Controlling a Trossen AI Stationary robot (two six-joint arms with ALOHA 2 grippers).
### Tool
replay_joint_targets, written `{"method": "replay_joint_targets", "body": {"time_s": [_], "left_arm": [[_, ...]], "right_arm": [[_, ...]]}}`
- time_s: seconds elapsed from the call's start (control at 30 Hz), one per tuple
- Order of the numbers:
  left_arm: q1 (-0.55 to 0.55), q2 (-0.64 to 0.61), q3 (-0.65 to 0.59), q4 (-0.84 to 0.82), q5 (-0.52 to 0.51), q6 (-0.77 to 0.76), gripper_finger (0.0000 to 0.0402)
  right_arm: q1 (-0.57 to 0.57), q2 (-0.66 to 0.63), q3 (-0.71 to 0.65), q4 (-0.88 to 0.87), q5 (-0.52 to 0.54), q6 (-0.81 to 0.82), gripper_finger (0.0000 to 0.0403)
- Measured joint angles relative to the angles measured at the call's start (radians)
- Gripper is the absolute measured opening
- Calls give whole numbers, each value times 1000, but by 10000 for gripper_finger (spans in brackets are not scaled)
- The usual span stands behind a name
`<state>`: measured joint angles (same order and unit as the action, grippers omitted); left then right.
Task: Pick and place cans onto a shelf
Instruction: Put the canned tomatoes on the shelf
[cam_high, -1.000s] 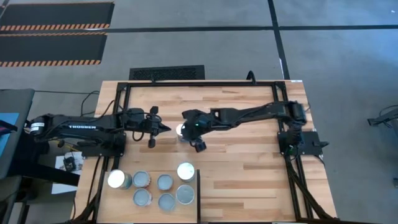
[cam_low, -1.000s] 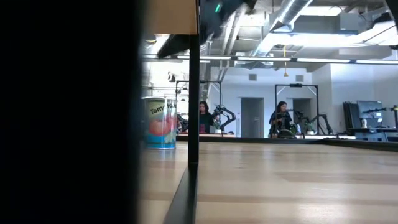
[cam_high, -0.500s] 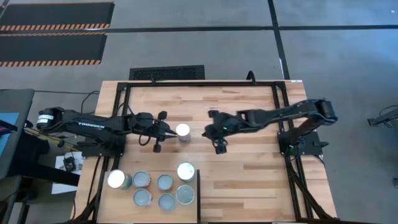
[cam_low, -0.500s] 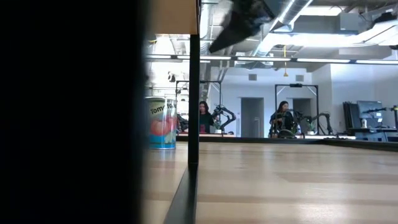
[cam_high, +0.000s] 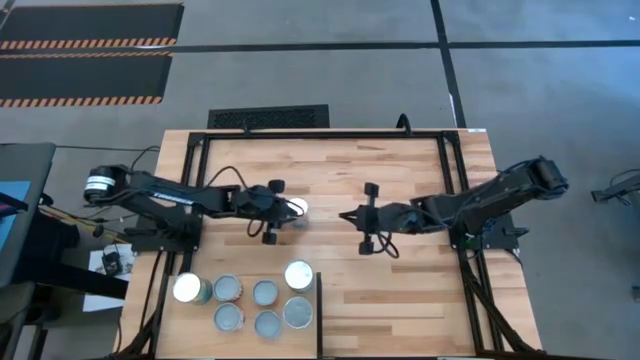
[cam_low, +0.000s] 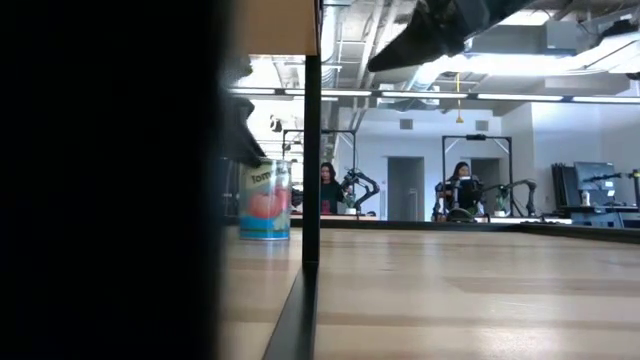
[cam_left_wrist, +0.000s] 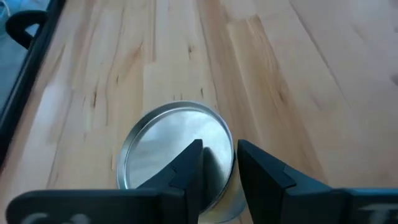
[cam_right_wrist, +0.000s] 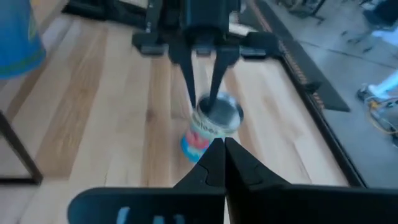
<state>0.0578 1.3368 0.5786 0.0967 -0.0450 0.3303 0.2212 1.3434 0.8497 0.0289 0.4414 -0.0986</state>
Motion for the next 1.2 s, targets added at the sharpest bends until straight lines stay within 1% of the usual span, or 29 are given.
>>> {"method": "replay_joint_targets", "body": {"time_s": [0.1,0.17,0.33,0.47,0.53,0.63,0.73,0.9,0.97,1.03,1.2], "left_arm": [[-1,39,27,-23,-22,9,85],[-1,58,43,-27,-25,15,71],[-3,59,65,-54,-29,58,12],[-2,13,89,-162,-17,85,2],[-2,-25,117,-259,-13,89,2],[-2,-102,168,-364,-12,92,0],[-2,-181,214,-484,-12,92,0],[-12,-304,341,-684,-18,67,0],[-35,-337,403,-782,-35,48,0],[-67,-362,479,-866,-60,24,0],[-187,-371,676,-1061,-116,-73,0]], "right_arm": [[28,1,-7,2,51,6,9],[41,2,-6,13,64,5,7],[57,2,-5,17,88,21,6],[63,2,-10,20,94,31,7],[58,1,-43,48,91,59,6],[51,2,-134,171,74,101,5],[51,2,-238,354,72,136,5],[61,40,-377,647,104,161,5],[68,73,-398,724,129,155,5],[74,112,-397,748,143,159,5],[69,218,-398,857,149,147,5]]}}
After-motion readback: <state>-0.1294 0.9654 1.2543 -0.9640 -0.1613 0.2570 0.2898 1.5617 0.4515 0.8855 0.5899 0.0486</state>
